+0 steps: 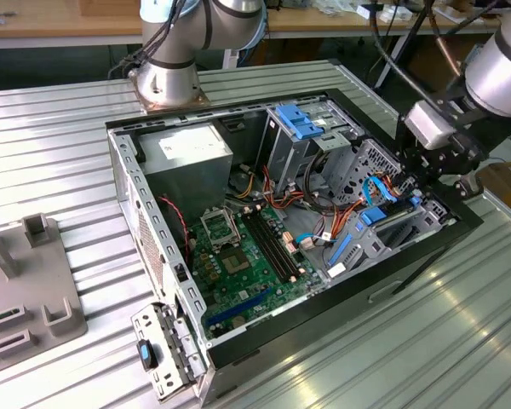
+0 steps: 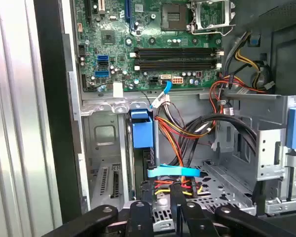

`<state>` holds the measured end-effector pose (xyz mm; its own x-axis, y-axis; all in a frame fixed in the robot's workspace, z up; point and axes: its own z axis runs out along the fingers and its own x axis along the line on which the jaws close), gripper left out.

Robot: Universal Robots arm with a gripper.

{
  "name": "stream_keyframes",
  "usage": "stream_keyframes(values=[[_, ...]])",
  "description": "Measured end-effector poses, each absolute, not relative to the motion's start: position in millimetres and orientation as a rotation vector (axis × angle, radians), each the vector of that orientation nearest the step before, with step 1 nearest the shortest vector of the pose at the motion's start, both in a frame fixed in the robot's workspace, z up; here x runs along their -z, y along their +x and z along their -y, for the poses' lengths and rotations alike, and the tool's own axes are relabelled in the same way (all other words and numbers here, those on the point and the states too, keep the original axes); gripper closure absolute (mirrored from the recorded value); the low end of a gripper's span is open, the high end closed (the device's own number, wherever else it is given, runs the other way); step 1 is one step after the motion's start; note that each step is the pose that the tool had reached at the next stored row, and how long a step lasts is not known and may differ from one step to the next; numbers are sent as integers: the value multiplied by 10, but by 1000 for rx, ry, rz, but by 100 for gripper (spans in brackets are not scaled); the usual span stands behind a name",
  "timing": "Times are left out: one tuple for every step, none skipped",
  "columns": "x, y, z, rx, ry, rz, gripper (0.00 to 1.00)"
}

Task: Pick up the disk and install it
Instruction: 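Insert the second disk wire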

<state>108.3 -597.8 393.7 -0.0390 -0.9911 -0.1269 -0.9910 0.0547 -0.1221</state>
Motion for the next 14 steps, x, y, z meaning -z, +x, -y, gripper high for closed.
stream_keyframes(values=[[-3966,893,5944,2,-2045,-2145,71],[-3965,893,5869,2,-2045,-2145,71],[-3966,893,5864,2,-2045,-2145,71],[-3965,893,5862,2,-2045,-2145,71],[-3965,893,5861,2,-2045,-2145,71],[-3965,893,5860,2,-2045,-2145,71],[-3965,893,5859,2,-2045,-2145,71],[-3965,893,5858,2,-2045,-2145,71],[-3966,893,5856,2,-2045,-2145,71],[-3965,893,5855,2,-2045,-2145,71],[-3965,893,5854,2,-2045,-2145,71],[-3965,893,5852,2,-2045,-2145,71],[-3965,893,5850,2,-2045,-2145,71],[-3965,893,5849,2,-2045,-2145,71]])
